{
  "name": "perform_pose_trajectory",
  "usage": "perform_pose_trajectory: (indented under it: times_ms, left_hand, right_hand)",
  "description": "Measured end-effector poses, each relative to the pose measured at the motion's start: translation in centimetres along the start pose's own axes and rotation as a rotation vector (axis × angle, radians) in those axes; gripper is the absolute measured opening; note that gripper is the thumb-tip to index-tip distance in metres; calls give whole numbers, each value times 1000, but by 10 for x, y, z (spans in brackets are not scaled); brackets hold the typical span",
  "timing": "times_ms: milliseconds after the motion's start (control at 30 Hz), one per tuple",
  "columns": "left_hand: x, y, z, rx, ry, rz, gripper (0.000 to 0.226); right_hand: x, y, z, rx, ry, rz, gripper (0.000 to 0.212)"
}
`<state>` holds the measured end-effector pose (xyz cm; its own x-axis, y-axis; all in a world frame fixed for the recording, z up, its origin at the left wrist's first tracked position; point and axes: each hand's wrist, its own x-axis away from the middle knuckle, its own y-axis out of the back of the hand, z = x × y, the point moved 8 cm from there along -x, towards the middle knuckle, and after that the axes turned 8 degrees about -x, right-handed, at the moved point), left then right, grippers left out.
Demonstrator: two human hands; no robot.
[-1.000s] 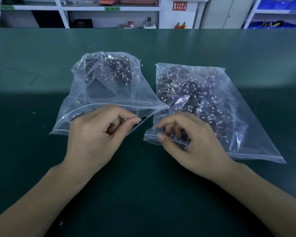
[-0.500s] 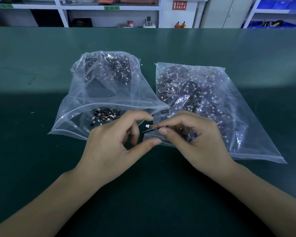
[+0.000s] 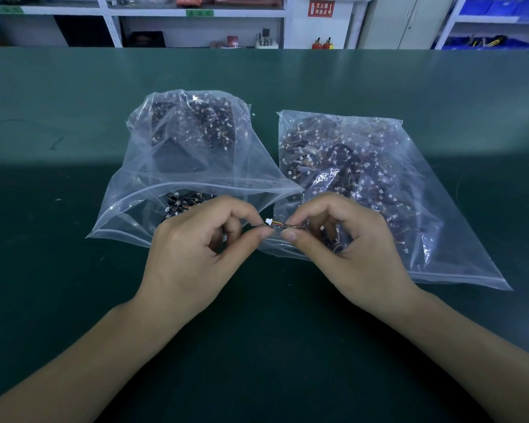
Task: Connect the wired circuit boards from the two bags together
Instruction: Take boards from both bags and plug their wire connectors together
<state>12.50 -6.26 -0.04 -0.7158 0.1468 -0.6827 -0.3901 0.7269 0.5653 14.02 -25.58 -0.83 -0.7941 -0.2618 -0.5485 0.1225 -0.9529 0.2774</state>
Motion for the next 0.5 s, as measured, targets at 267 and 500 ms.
perform_pose_trajectory:
  times_ms: [267, 500]
  left_hand:
    - [0, 2, -6, 0, -51, -19, 12]
    - [1, 2, -8, -4, -68, -16, 13]
  right_hand:
    - [0, -3, -1, 28, 1, 34, 9]
    - [1, -4, 1, 49, 25, 49, 6]
